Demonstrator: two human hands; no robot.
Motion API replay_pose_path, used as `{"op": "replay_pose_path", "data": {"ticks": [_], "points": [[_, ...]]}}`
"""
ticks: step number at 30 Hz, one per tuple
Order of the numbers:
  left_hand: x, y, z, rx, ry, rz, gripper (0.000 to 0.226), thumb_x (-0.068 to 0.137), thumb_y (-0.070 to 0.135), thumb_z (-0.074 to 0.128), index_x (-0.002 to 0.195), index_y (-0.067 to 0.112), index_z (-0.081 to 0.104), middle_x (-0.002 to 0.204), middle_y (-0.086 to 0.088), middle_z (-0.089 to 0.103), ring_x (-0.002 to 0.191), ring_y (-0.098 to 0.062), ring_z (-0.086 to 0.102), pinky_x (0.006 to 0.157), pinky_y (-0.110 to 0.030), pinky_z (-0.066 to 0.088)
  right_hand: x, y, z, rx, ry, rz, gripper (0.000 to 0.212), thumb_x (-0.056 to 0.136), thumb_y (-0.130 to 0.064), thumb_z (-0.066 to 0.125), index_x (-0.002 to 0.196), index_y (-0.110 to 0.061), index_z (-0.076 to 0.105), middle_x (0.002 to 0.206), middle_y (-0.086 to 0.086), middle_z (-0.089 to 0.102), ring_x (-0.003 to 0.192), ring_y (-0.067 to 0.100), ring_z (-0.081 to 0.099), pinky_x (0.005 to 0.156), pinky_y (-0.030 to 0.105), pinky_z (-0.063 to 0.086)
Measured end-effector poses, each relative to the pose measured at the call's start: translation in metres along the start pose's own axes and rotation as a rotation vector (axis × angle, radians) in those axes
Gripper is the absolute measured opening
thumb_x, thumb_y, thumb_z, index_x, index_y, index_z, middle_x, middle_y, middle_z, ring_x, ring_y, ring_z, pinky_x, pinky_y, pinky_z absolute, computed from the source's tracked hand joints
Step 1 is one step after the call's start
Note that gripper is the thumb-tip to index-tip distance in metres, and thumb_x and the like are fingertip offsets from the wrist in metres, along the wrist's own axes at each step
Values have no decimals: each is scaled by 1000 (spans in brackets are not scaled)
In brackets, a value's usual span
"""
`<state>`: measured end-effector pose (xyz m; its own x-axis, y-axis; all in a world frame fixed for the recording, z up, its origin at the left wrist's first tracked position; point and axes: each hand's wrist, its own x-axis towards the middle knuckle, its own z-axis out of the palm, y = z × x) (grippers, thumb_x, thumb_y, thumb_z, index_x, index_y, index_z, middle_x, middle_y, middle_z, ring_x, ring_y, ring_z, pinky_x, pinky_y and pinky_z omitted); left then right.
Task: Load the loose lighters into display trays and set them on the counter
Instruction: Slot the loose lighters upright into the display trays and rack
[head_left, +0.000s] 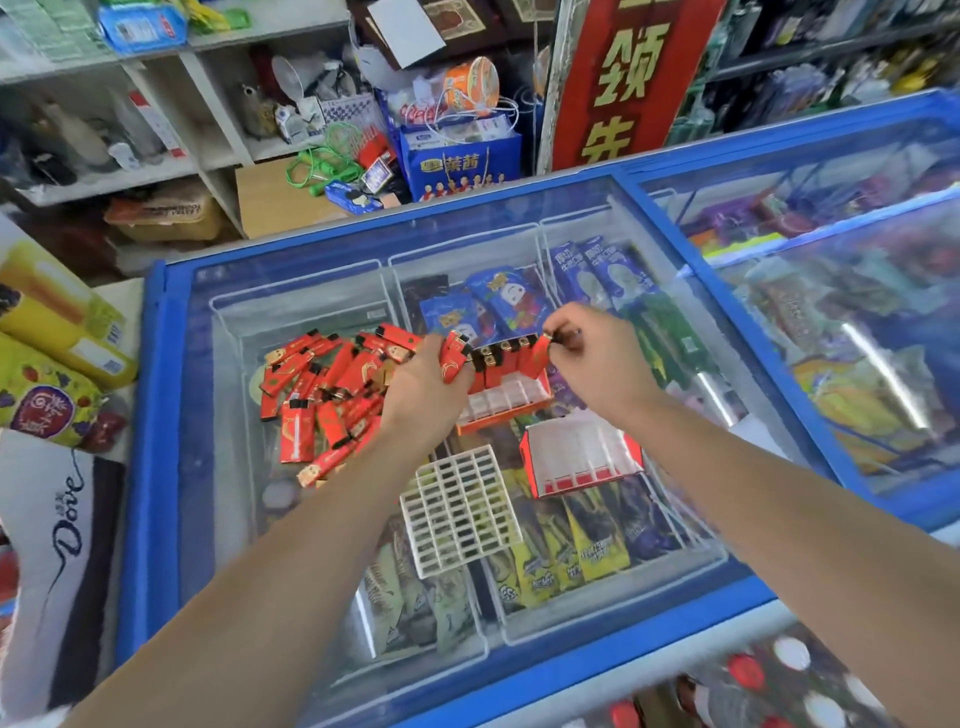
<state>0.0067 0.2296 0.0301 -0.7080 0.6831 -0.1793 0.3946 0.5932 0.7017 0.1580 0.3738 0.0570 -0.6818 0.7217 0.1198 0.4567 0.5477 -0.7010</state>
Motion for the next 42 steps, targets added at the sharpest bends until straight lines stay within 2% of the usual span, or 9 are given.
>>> {"op": "replay_pose_path", "data": {"ticks": [3, 7, 16, 23, 32, 35, 37, 39, 42], "points": [[-3, 5, 5, 96, -5, 36, 44, 100, 34, 59, 140, 22, 44, 73, -7, 67, 60, -29, 66, 59, -48, 59, 1, 8, 4, -137, -51, -107, 24, 85, -1, 63, 104, -12, 70, 97, 2, 72, 86, 19, 67, 81, 38, 57], [-2, 7, 7, 139, -40, 38, 37, 104, 28, 54, 139, 20, 45, 77, -10, 67, 60, -33, 66, 55, -47, 58, 5, 7, 12, -355, -124, -207, 24, 91, -5, 57, 112, -13, 65, 105, 6, 70, 92, 30, 66, 76, 42, 55], [0, 7, 7, 170, -35, 54, 34, 105, 26, 53, 138, 19, 46, 70, -7, 63, 51, -26, 59, 46, -38, 48, 8, 4, 26, -568, -163, -365, 23, 89, 0, 58, 111, -8, 60, 95, 7, 68, 87, 27, 58, 72, 30, 33], [-1, 4, 8, 193, -57, 68, 34, 105, 25, 52, 138, 21, 44, 70, -5, 62, 50, -24, 58, 44, -34, 44, 10, 7, 34, -622, -210, -357, 33, 88, 2, 60, 119, -9, 60, 112, 7, 59, 97, 25, 56, 86, 35, 46], [-1, 9, 6, 154, -72, 64, 31, 102, 24, 56, 131, 20, 45, 73, -6, 65, 56, -27, 63, 49, -42, 53, 9, 7, 37, -646, -175, -380, 24, 82, 5, 64, 103, -6, 67, 96, 9, 64, 84, 29, 62, 76, 36, 45], [-2, 12, 8, 91, -51, 61, 27, 96, 21, 59, 119, 19, 45, 77, -5, 66, 61, -26, 66, 57, -48, 58, 9, 6, 31, -524, -66, -318, 22, 85, 1, 63, 106, -6, 65, 94, 10, 63, 75, 28, 60, 65, 32, 41], [-2, 16, 9, 40, -51, 52, 28, 93, 22, 61, 114, 19, 43, 79, -2, 63, 62, -22, 65, 53, -41, 55, 10, -1, 29, -258, -22, -185, 19, 90, -2, 59, 107, -8, 64, 95, 7, 63, 74, 23, 60, 65, 32, 47], [-3, 22, 10, -17, -89, 40, 28, 93, 23, 60, 112, 18, 41, 82, -1, 61, 63, -19, 63, 51, -33, 47, 12, -11, 26, 104, -70, 46, 18, 91, -6, 59, 105, -14, 67, 94, 1, 67, 78, 15, 62, 70, 25, 50], [-5, 34, 11, -156, -156, -25, 20, 98, 27, 48, 113, 14, 42, 86, -4, 61, 67, -20, 58, 58, -37, 44, 15, -19, 19, 507, -260, 332, 18, 92, -19, 64, 106, -26, 70, 92, -2, 70, 79, 14, 66, 64, 25, 51]]}}
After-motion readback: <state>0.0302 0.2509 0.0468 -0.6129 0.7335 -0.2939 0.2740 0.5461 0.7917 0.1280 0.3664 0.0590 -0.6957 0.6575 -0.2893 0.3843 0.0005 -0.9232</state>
